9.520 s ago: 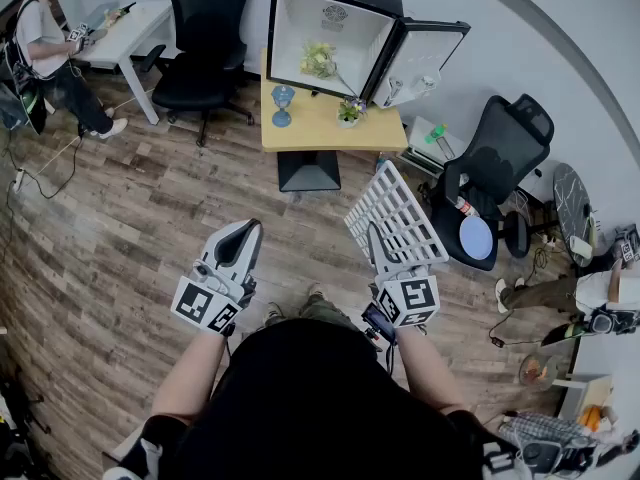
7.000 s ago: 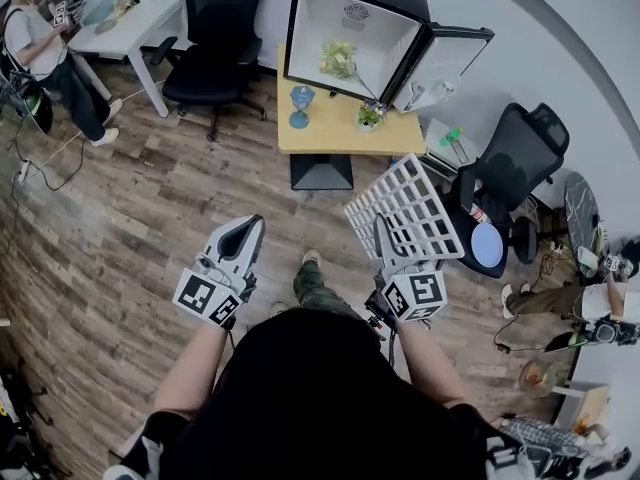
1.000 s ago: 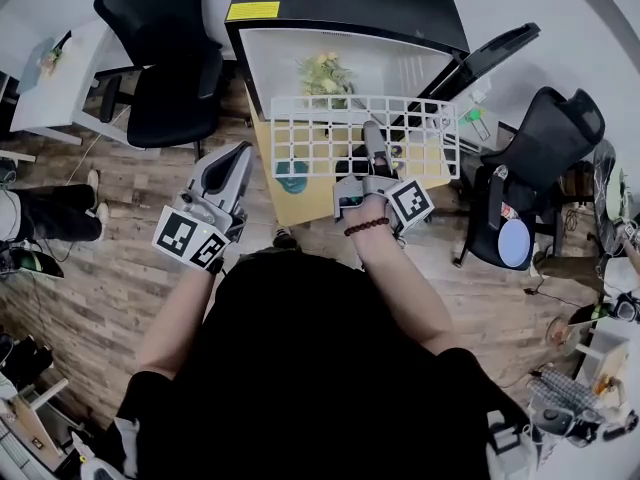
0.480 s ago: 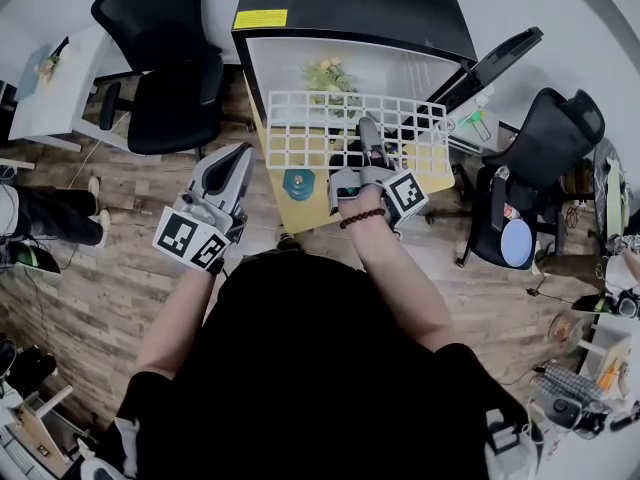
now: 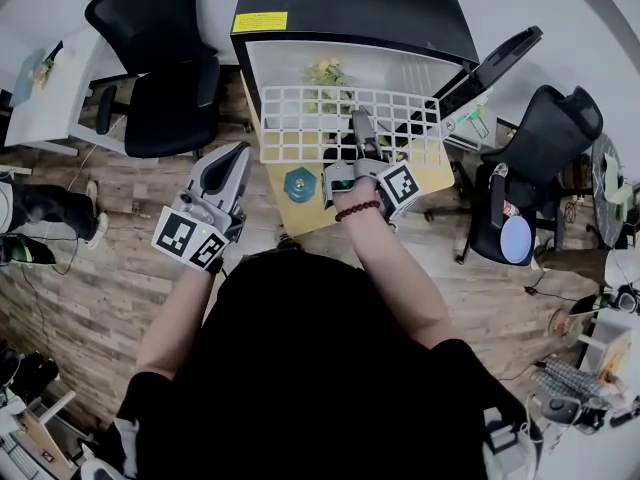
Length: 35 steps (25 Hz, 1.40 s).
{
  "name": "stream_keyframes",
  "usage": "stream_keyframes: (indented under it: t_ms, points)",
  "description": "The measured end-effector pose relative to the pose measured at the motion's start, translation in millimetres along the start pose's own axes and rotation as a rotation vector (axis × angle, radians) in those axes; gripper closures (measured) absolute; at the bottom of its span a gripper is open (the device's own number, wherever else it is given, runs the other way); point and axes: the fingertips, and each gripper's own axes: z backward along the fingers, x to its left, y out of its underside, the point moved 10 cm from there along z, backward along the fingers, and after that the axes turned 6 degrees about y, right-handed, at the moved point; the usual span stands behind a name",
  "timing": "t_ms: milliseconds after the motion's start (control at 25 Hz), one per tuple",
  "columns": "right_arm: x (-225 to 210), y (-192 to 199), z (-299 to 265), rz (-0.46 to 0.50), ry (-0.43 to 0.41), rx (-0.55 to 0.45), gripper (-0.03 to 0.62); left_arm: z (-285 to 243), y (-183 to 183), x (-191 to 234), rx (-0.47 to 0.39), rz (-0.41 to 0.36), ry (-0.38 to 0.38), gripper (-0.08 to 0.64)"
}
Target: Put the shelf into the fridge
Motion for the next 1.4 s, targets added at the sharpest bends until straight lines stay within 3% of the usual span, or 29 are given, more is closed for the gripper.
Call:
stream_keyframes:
  t_ms: [1400]
  points:
    - [6.4, 8.0, -37.0, -0.028, -0.005, -0.031, 0.495, -3.9, 5.2, 31.2, 0.014, 0.035, 0.014, 0.541]
